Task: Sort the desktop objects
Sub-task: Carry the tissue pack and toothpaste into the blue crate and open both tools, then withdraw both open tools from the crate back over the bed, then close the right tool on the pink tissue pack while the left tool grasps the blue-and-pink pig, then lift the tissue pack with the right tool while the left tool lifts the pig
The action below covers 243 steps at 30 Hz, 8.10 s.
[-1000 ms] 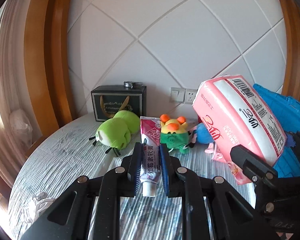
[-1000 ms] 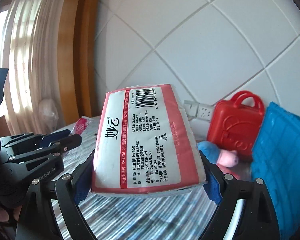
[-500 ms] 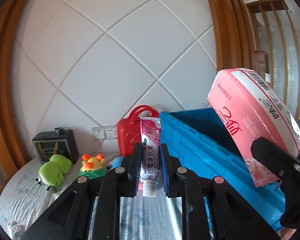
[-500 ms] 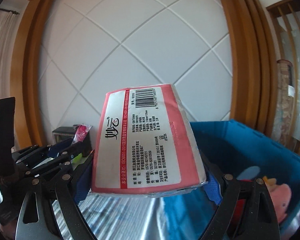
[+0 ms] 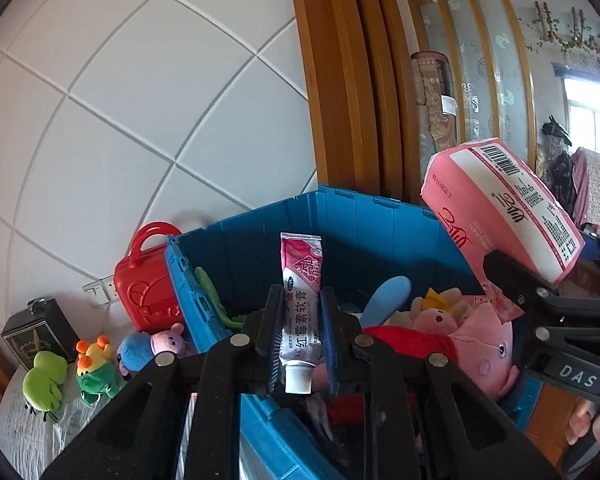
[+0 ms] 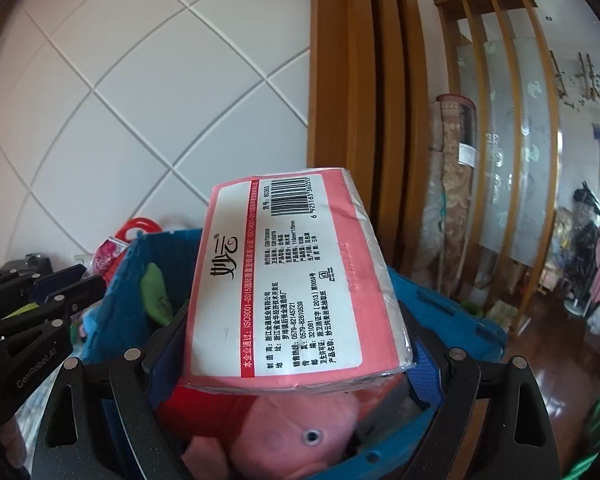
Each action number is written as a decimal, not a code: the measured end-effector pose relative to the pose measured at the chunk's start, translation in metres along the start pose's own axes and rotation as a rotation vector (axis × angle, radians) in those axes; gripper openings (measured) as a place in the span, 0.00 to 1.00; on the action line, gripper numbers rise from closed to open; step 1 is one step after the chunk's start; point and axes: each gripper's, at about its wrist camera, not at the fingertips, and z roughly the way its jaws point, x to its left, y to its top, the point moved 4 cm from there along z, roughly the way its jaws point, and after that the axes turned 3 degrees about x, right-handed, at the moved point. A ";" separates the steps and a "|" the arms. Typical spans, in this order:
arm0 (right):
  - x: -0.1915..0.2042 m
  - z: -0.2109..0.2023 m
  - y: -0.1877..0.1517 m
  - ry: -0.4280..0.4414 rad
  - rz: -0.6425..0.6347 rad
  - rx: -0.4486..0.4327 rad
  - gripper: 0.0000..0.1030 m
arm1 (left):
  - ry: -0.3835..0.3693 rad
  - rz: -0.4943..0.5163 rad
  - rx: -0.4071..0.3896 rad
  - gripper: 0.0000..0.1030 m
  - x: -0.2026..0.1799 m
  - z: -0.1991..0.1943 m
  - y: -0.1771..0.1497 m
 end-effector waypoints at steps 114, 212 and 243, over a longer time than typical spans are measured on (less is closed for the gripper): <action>0.441 0.346 -0.202 0.393 -0.281 0.651 1.00 | 0.364 -0.394 0.508 0.85 0.451 0.161 -0.300; 0.403 0.149 -0.277 0.378 -0.217 0.728 0.88 | 0.356 -0.435 0.559 0.06 0.402 0.023 -0.386; 0.376 -0.010 -0.078 0.331 -0.141 0.149 0.84 | 0.341 -0.332 0.029 0.06 0.362 -0.104 -0.186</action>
